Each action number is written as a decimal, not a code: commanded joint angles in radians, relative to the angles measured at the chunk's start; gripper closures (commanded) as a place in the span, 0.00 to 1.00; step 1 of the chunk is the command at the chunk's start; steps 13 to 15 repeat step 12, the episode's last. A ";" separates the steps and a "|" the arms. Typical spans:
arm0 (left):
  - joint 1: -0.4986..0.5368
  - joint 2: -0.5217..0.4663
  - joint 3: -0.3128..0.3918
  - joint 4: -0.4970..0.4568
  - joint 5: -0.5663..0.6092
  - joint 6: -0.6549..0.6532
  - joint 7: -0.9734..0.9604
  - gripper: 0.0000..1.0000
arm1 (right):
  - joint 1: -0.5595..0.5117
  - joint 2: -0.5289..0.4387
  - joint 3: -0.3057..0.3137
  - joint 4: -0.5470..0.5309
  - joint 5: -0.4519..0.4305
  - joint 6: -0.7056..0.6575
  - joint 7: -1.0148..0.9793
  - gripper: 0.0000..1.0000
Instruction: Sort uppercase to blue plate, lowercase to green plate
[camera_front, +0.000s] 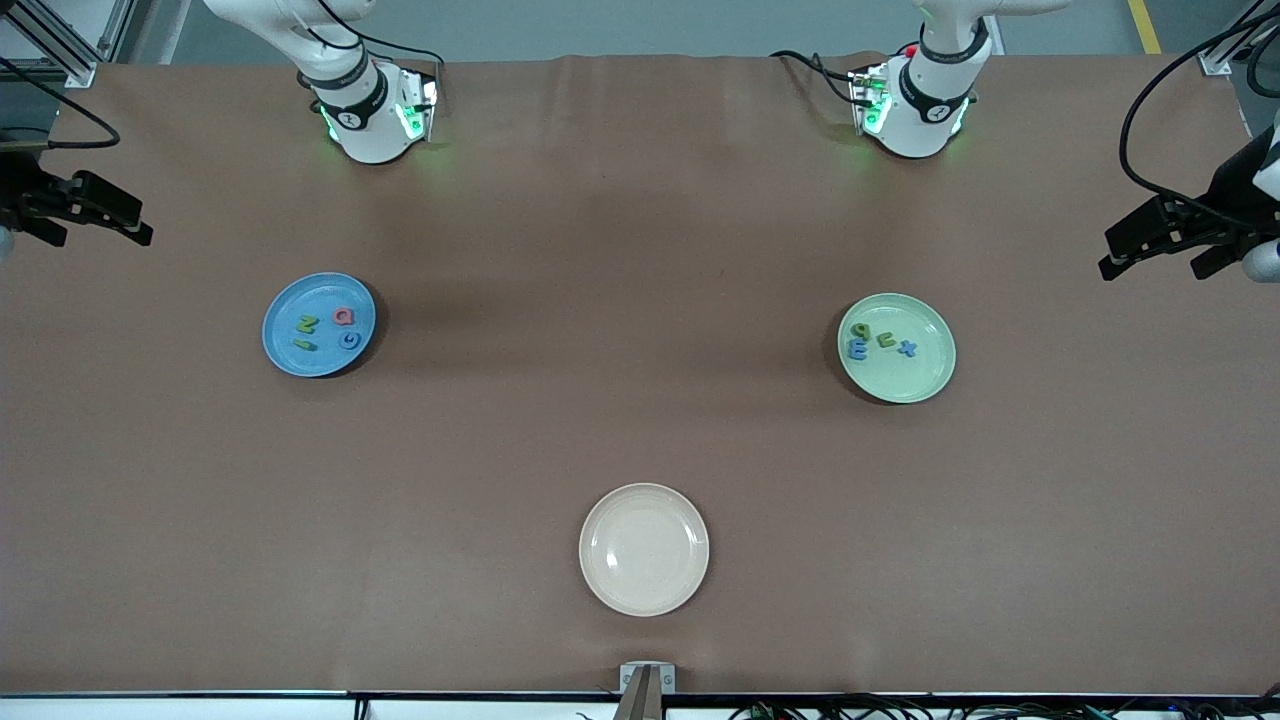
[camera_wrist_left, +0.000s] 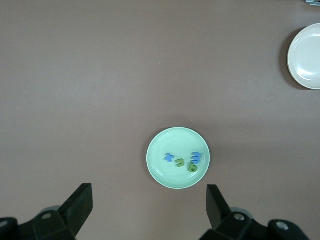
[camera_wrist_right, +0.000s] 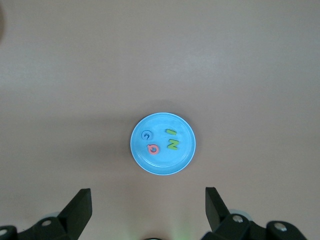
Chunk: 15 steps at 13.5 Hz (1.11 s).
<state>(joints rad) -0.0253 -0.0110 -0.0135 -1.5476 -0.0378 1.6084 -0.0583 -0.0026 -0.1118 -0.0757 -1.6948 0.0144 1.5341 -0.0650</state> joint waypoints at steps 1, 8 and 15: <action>0.002 -0.014 -0.002 0.003 -0.001 -0.013 0.009 0.00 | -0.017 -0.031 0.008 -0.026 0.019 0.014 -0.001 0.00; 0.002 -0.014 -0.002 0.003 -0.001 -0.013 0.009 0.00 | -0.014 -0.037 0.014 -0.026 0.019 0.004 -0.003 0.00; 0.002 -0.014 -0.002 0.003 -0.001 -0.013 0.012 0.00 | -0.016 -0.039 0.014 -0.025 0.018 0.001 -0.050 0.00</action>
